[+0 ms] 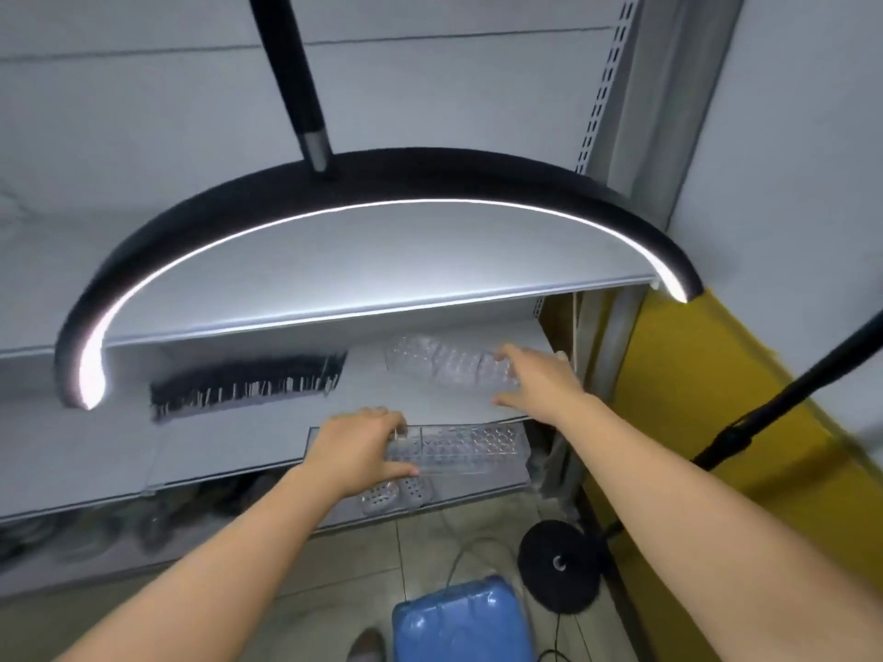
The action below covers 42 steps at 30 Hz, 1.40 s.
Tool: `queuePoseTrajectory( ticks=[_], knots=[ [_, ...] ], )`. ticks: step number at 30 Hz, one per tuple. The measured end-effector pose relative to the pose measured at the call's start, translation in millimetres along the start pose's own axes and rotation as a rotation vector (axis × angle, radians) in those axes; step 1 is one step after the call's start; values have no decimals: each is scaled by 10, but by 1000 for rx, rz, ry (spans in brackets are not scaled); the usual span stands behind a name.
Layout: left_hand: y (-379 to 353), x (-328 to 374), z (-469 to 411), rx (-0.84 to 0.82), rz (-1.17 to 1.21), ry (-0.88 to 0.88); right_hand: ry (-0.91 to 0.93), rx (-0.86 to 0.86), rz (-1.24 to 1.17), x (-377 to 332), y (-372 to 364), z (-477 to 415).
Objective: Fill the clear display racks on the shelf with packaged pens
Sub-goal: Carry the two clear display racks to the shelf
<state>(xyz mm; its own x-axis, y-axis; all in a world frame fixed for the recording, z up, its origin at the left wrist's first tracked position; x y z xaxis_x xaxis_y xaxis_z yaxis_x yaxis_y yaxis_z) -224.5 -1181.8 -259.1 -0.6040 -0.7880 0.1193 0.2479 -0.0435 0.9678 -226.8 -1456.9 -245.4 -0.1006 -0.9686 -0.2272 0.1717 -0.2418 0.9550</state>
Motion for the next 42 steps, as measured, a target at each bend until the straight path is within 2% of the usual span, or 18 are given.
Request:
queuePoseTrajectory(
  ticks=[7, 16, 27, 42],
  knots=[
    [-515, -574, -922, -5, 32, 81, -7, -80, 121, 30, -625, -1215],
    [-1143, -888, -1645, 13, 64, 98, 32, -148, 179, 183, -1257, -2088],
    [-1617, -1023, -1987, 66, 94, 74, 20, -83, 201, 96, -1667, -2589],
    [-1782, -992, -2294, 142, 16, 43, -244, 84, 173, 97, -1794, -2810]
  ],
)
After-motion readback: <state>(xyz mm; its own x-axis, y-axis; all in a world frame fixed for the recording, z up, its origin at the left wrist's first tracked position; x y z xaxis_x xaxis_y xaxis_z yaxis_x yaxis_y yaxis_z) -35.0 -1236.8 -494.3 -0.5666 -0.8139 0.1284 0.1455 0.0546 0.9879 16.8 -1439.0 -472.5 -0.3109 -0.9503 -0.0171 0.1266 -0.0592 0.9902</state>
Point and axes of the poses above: each hand's wrist, its own z-axis away from the middle knuckle, its own y-axis out of the back of the hand, x = y × z, the point moved 5 cm from there along -z, towards the middle knuckle, and after that the axes turned 1 degree about -x, right-handed, at the moved point
